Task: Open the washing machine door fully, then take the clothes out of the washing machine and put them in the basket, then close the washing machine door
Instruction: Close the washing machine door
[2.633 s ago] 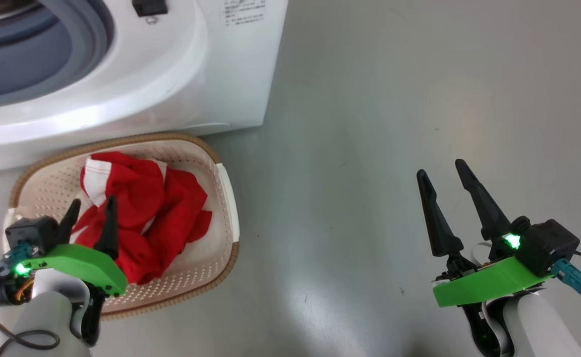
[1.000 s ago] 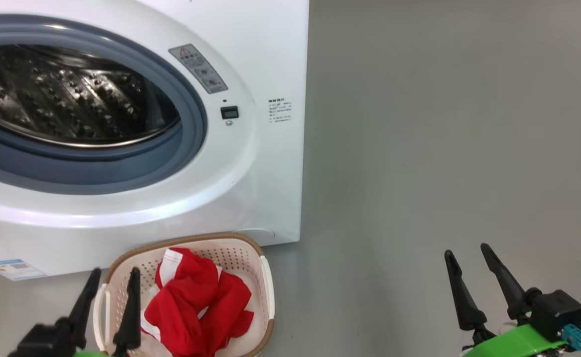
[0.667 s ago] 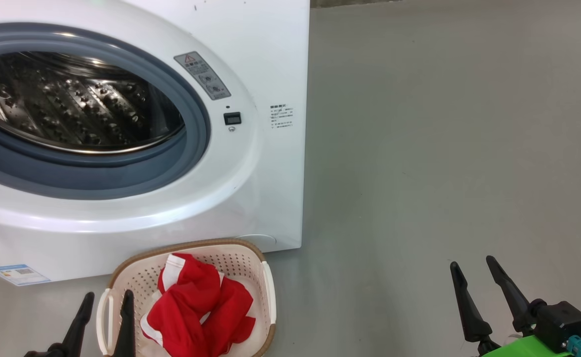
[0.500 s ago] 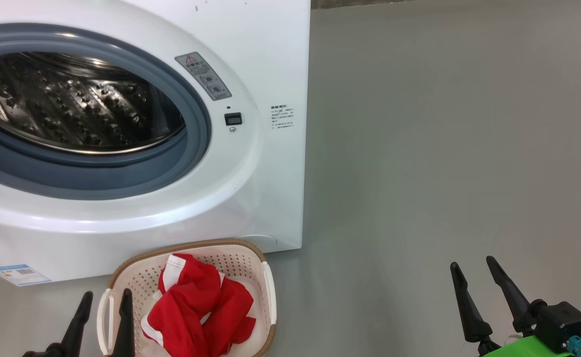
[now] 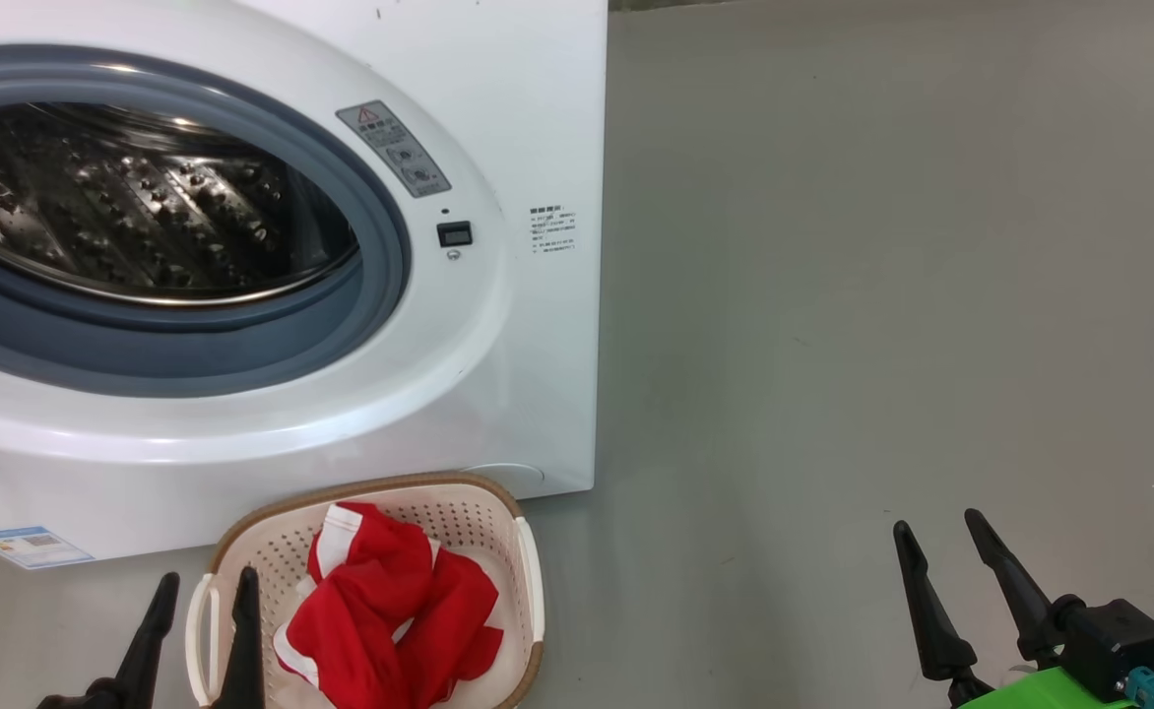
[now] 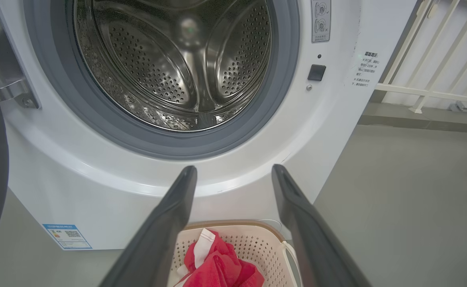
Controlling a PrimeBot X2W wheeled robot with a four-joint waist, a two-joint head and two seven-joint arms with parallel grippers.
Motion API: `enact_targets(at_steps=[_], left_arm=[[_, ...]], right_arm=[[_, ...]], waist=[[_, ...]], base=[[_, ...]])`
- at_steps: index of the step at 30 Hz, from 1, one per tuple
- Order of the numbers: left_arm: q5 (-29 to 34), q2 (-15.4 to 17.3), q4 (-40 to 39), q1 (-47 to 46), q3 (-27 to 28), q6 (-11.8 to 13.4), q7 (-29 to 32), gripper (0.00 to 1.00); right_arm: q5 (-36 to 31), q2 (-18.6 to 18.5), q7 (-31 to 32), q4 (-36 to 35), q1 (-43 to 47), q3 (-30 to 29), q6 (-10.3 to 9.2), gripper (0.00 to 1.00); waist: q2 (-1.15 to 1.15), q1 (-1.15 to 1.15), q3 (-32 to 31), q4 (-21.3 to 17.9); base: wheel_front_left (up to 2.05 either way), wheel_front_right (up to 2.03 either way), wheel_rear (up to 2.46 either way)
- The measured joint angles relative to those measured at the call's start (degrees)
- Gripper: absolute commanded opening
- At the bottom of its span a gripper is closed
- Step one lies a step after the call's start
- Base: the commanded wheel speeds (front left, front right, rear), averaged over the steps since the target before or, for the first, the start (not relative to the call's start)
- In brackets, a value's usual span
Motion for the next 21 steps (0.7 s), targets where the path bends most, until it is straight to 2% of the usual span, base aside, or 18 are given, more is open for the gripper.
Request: enact_targets(at_steps=[10,21], left_arm=[[0.5,-0.2,-0.3,-0.3,0.8,0.0,0.0,1.00],[0.5,-0.2,-0.4,-0.3,0.9,0.0,0.0,1.00]], right_arm=[[0.0,0.2,0.0,0.0,0.0,0.0,0.01,1.00],[0.0,0.4,0.0,-0.2,-0.1,0.0,0.01,1.00]], waist=[[0.00,0.00,0.5,0.2],[0.00,0.00,0.9,0.3]], base=[[-0.25,0.25,0.00],[-1.26,1.26,0.00]])
